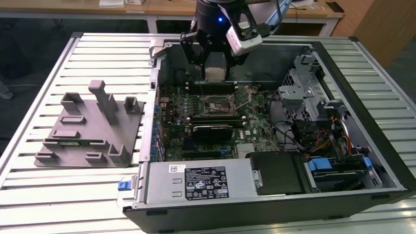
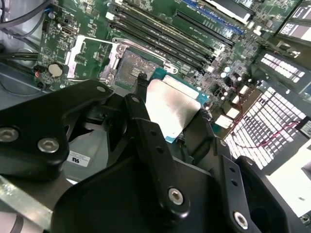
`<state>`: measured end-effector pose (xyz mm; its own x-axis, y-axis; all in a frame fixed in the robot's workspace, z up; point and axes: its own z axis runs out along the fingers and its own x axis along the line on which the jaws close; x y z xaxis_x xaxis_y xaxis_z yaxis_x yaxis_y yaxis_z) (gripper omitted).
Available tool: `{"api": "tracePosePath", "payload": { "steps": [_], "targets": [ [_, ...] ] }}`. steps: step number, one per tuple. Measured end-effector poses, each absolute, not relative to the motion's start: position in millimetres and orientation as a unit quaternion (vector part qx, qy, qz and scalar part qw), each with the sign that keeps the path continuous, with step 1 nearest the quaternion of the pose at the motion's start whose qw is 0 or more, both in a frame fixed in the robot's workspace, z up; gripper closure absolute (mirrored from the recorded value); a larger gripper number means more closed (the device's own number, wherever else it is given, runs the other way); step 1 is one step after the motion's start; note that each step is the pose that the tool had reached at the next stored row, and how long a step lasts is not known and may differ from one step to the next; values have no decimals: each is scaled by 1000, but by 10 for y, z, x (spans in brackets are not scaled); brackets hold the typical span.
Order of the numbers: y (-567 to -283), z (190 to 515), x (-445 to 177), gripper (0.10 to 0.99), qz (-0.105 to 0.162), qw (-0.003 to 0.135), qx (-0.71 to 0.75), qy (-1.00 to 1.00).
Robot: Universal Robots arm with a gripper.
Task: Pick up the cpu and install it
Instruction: 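Pick up the cpu and move it towards the insertion slot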
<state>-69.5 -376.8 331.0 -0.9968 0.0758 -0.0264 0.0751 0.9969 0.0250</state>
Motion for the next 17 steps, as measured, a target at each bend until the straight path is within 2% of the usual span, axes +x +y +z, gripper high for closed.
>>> {"api": "tracePosePath", "payload": {
  "steps": [17],
  "targets": [
    [-3665,3022,-607,541,7,14,38,999]
  ]
}}
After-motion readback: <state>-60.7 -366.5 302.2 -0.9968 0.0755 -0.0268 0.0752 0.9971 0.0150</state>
